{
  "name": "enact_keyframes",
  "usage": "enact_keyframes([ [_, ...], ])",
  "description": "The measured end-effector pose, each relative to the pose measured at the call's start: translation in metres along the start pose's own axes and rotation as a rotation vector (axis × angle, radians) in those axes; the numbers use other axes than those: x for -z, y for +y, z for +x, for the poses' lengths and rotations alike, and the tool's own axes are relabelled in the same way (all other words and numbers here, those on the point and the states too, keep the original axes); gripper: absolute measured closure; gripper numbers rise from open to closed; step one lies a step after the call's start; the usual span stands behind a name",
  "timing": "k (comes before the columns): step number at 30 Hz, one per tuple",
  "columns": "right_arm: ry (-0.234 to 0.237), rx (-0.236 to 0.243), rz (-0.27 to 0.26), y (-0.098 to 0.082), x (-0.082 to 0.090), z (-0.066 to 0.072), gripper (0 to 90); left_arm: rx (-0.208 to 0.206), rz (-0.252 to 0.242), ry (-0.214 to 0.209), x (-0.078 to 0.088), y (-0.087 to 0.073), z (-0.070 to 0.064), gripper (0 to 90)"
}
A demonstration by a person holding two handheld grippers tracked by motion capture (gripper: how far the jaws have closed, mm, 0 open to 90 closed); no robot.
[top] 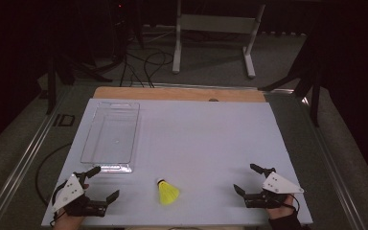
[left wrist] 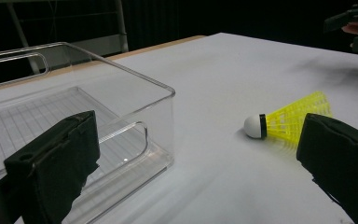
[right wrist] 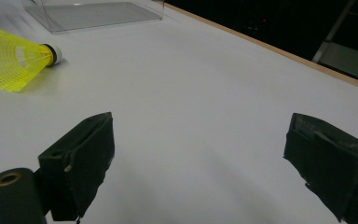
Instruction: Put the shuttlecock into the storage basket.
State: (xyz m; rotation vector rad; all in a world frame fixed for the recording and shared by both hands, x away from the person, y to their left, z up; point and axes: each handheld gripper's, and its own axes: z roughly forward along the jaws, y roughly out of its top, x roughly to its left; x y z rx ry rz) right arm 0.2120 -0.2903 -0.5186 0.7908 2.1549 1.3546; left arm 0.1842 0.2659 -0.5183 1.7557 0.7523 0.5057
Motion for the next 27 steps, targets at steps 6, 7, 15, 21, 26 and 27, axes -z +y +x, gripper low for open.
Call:
enact_keyframes([
  [6, -0.012, -0.010, -0.010, 0.000, 0.002, -0.001, 8.9, 0.019, 0.008, -0.007, -0.001, 0.000, 0.001, 0.0],
  [7, -0.012, -0.010, -0.010, 0.000, 0.002, -0.001, 8.9, 0.019, 0.008, -0.007, -0.001, 0.000, 0.001, 0.0],
  [15, -0.020, -0.005, -0.011, 0.001, 0.003, -0.001, 8.9, 0.034, 0.010, -0.011, -0.002, 0.001, 0.001, 0.0],
  [21, -0.033, -0.007, -0.014, 0.001, 0.003, -0.002, 8.9, 0.035, 0.024, -0.018, -0.002, 0.006, 0.002, 0.0],
  [26, -0.041, -0.001, -0.014, 0.003, 0.004, -0.001, 8.9, 0.023, 0.041, -0.035, -0.001, 0.014, 0.004, 0.0],
  [27, -0.043, 0.001, -0.012, 0.003, 0.004, -0.001, 8.9, 0.013, 0.053, -0.049, -0.001, 0.018, 0.004, 0.0],
])
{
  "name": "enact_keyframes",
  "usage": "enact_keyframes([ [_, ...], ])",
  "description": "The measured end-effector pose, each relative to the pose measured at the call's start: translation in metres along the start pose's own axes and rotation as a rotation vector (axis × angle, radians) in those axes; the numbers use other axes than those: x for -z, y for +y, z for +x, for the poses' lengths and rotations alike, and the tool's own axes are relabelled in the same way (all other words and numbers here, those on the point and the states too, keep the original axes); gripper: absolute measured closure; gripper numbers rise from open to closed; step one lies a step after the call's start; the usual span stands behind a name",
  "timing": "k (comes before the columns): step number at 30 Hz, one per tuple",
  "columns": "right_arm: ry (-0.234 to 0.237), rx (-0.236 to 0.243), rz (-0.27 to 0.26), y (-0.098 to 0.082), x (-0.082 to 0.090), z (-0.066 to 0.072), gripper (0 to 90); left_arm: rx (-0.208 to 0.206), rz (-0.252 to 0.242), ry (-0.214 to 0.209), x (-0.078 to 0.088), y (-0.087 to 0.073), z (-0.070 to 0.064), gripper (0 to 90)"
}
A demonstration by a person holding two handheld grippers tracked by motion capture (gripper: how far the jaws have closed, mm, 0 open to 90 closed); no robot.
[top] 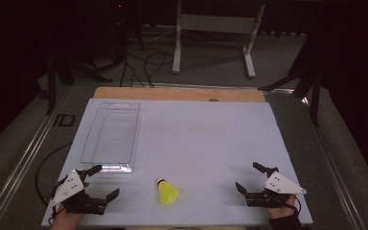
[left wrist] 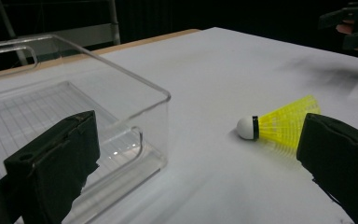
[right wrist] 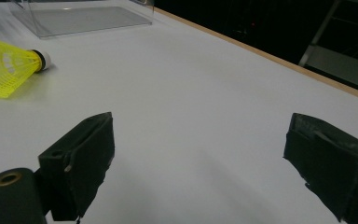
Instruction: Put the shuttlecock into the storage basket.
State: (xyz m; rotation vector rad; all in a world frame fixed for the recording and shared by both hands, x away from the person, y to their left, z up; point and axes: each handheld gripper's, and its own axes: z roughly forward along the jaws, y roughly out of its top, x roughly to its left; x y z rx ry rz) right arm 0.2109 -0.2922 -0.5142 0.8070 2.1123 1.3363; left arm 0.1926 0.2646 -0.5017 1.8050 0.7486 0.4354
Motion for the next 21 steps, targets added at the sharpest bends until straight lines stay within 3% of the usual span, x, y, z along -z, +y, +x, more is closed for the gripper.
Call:
enact_keyframes([
  [3, 0.001, -0.003, 0.003, 0.000, -0.001, 0.000, 8.9, -0.020, 0.042, -0.021, -0.002, 0.006, -0.001, 0.0],
  [7, -0.003, -0.006, 0.006, 0.000, -0.001, 0.000, 8.9, -0.083, 0.106, -0.036, -0.004, 0.016, -0.001, 0.0],
  [12, 0.001, -0.004, 0.006, 0.001, -0.001, 0.000, 8.9, -0.132, 0.192, -0.089, -0.006, 0.025, -0.001, 0.0],
  [21, 0.010, -0.002, 0.011, 0.001, -0.001, 0.000, 8.9, -0.203, 0.307, -0.139, -0.011, 0.031, 0.000, 0.0],
])
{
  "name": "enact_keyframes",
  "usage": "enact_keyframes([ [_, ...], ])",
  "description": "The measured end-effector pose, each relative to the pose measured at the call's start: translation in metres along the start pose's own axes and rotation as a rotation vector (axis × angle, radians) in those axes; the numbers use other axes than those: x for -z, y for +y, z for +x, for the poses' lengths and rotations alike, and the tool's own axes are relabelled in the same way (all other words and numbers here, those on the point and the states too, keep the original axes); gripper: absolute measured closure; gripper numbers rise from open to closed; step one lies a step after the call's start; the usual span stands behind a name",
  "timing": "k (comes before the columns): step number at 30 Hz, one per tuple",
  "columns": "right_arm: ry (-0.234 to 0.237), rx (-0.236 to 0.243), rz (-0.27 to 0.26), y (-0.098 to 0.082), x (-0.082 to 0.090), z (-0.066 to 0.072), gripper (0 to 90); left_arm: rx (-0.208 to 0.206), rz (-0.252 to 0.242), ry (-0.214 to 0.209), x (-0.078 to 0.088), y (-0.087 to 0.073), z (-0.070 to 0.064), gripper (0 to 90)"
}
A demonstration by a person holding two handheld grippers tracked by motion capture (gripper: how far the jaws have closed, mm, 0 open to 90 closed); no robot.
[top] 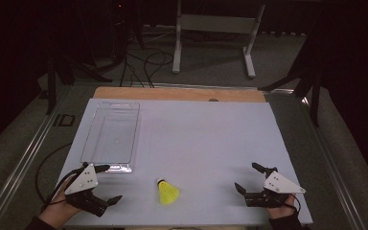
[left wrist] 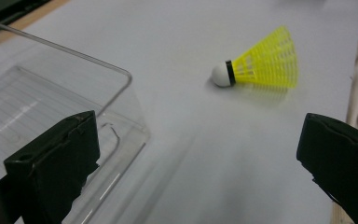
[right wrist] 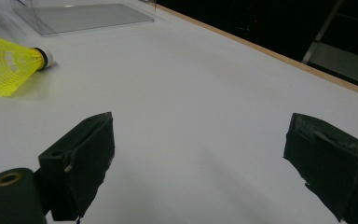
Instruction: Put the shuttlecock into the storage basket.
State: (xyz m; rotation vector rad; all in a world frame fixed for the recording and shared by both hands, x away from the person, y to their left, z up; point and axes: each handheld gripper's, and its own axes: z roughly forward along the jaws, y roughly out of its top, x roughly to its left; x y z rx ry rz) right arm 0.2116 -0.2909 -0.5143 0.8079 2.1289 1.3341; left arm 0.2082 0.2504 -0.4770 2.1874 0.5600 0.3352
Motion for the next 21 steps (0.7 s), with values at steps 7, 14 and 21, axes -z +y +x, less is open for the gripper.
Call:
enact_keyframes([
  [7, 0.001, 0.000, 0.002, 0.000, 0.000, 0.001, 8.9, -0.057, 0.104, -0.051, -0.006, 0.004, 0.002, 0.0],
  [14, 0.007, -0.001, 0.006, 0.000, -0.001, 0.001, 8.9, -0.121, 0.163, -0.098, -0.011, 0.009, 0.003, 0.0],
  [21, 0.005, -0.001, 0.006, 0.000, -0.001, 0.001, 8.9, -0.183, 0.239, -0.138, -0.015, 0.017, 0.004, 0.0],
])
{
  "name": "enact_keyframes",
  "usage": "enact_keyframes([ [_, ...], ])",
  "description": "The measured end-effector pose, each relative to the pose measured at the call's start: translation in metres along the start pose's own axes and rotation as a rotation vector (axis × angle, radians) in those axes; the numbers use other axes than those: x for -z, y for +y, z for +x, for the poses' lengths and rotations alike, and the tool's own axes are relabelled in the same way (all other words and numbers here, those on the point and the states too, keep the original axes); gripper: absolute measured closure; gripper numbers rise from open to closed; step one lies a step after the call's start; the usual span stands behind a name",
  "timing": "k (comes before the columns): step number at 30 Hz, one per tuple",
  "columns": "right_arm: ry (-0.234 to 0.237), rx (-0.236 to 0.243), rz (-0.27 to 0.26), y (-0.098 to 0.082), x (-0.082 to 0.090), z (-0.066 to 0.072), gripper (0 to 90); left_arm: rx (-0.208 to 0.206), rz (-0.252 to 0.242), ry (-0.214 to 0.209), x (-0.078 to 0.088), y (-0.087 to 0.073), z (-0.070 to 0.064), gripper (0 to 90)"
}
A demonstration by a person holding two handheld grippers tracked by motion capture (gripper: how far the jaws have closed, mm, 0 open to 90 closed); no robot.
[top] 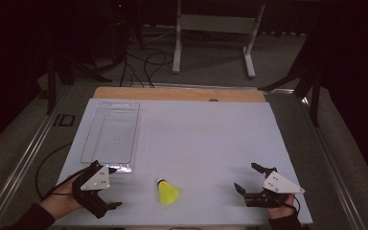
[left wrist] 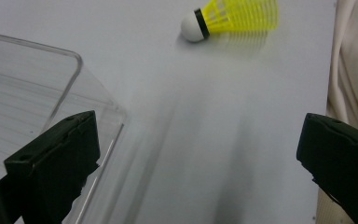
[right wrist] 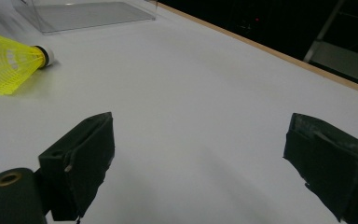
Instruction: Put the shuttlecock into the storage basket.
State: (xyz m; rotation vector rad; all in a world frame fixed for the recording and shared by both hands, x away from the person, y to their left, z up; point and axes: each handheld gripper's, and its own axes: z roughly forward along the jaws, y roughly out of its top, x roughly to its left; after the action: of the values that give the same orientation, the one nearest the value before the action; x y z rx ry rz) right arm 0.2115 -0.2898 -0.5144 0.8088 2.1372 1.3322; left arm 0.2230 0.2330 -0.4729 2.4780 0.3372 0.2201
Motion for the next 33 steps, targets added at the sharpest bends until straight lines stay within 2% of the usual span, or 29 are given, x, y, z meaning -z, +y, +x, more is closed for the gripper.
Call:
enact_keyframes([
  [4, 0.001, -0.001, 0.001, 0.000, 0.000, 0.000, 8.9, -0.027, 0.042, -0.011, -0.001, 0.004, 0.003, 0.0],
  [10, 0.002, -0.001, 0.001, 0.000, 0.000, 0.000, 8.9, -0.064, 0.089, -0.054, -0.002, 0.009, 0.005, 0.0],
  [13, 0.004, -0.002, 0.002, 0.000, 0.000, 0.000, 8.9, -0.107, 0.095, -0.083, -0.003, 0.011, 0.006, 0.0],
  [14, 0.004, -0.002, 0.002, 0.000, 0.000, 0.000, 8.9, -0.134, 0.096, -0.093, -0.003, 0.012, 0.006, 0.0],
  [16, 0.005, -0.004, 0.000, 0.000, 0.000, 0.000, 8.9, -0.149, 0.106, -0.116, -0.004, 0.013, 0.007, 0.1],
  [17, 0.006, -0.002, 0.001, 0.000, 0.000, 0.000, 8.9, -0.174, 0.114, -0.122, -0.005, 0.014, 0.007, 0.4],
  [19, 0.008, -0.003, 0.001, 0.000, -0.001, 0.000, 8.9, -0.164, 0.132, -0.159, -0.008, 0.015, 0.008, 1.0],
  [20, 0.008, -0.002, 0.002, -0.001, -0.001, 0.000, 8.9, -0.174, 0.145, -0.169, -0.009, 0.016, 0.008, 1.1],
  [21, 0.009, -0.004, 0.001, 0.000, -0.001, 0.000, 8.9, -0.160, 0.165, -0.193, -0.012, 0.018, 0.009, 1.1],
  [22, 0.009, -0.004, 0.001, 0.000, -0.001, 0.000, 8.9, -0.160, 0.165, -0.193, -0.012, 0.018, 0.009, 1.1],
  [24, 0.009, -0.005, 0.000, 0.000, -0.001, 0.000, 8.9, -0.180, 0.182, -0.224, -0.014, 0.020, 0.008, 1.1],
  [25, 0.009, -0.005, 0.001, -0.001, -0.001, 0.000, 8.9, -0.186, 0.218, -0.245, -0.016, 0.023, 0.009, 1.1],
  [26, 0.009, -0.005, 0.001, -0.001, -0.001, 0.000, 8.9, -0.186, 0.218, -0.245, -0.016, 0.023, 0.009, 1.1],
  [27, 0.011, -0.009, 0.001, -0.001, -0.001, 0.000, 8.9, -0.196, 0.244, -0.270, -0.018, 0.025, 0.010, 1.1],
  [32, 0.009, -0.005, -0.001, -0.001, 0.000, 0.000, 8.9, -0.185, 0.272, -0.299, -0.021, 0.030, 0.014, 1.4],
  [33, 0.010, -0.008, -0.001, -0.001, -0.001, 0.000, 8.9, -0.203, 0.280, -0.302, -0.022, 0.032, 0.014, 1.5],
])
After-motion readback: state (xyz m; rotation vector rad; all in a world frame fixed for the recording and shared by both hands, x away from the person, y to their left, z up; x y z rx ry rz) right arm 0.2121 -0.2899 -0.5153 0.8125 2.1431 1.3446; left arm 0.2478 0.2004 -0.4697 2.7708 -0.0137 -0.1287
